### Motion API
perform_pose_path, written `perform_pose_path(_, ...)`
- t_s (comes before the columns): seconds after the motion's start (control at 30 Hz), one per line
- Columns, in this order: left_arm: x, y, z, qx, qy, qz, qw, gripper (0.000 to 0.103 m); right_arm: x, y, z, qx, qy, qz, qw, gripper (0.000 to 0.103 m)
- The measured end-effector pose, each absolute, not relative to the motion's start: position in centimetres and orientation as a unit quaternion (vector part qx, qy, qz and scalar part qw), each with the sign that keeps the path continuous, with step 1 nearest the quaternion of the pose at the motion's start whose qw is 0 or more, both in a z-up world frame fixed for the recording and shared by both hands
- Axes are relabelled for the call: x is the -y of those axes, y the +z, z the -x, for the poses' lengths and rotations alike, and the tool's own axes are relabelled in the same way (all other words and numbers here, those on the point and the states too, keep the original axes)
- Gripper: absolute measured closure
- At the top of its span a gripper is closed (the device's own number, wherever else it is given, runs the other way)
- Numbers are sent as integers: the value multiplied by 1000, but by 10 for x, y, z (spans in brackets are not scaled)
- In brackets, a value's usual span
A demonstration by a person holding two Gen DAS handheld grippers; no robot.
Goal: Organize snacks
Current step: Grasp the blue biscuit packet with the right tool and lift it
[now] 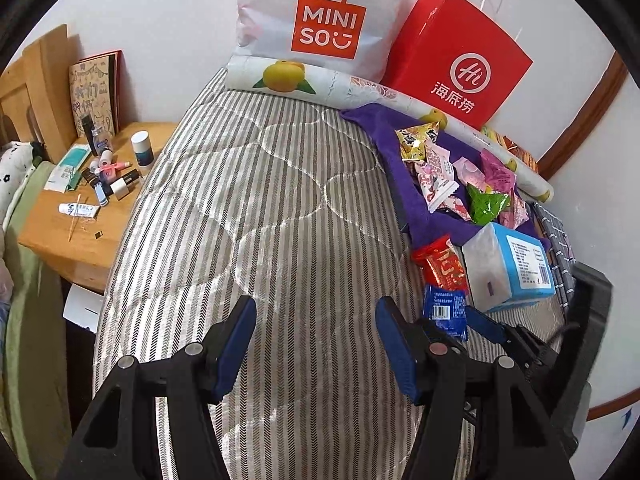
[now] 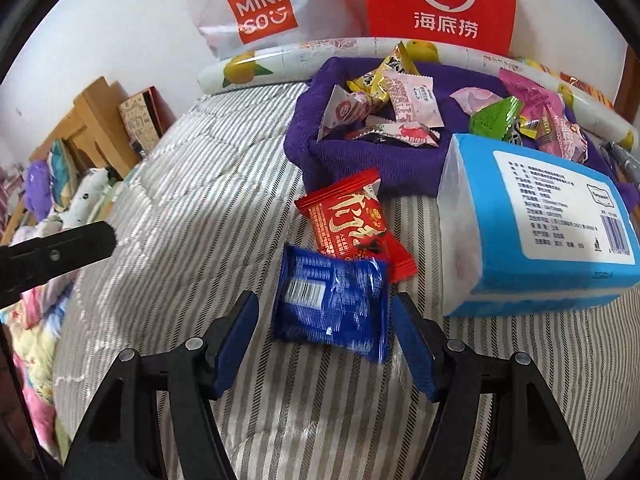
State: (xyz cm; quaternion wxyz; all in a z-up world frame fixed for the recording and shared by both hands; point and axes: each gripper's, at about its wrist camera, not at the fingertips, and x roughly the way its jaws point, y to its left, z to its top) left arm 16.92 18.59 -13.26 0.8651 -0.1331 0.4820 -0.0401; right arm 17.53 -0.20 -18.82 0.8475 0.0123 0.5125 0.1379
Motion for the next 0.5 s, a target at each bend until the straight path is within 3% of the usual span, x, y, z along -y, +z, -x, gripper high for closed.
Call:
perform_pose_path(0.13, -189, -135, -167, -484, -38, 132, 864, 43, -4, -190, -177, -503, 124, 2, 856, 35)
perform_pose_path(0.27, -190, -135, -164, -484, -34, 132, 864, 43, -2, -189, -176, -499, 125, 3, 858, 49)
perform_pose_path(0.5, -180, -133, -159, -485, -33, 126, 865, 43, 9, -174, -163, -490, 143, 2, 860, 52)
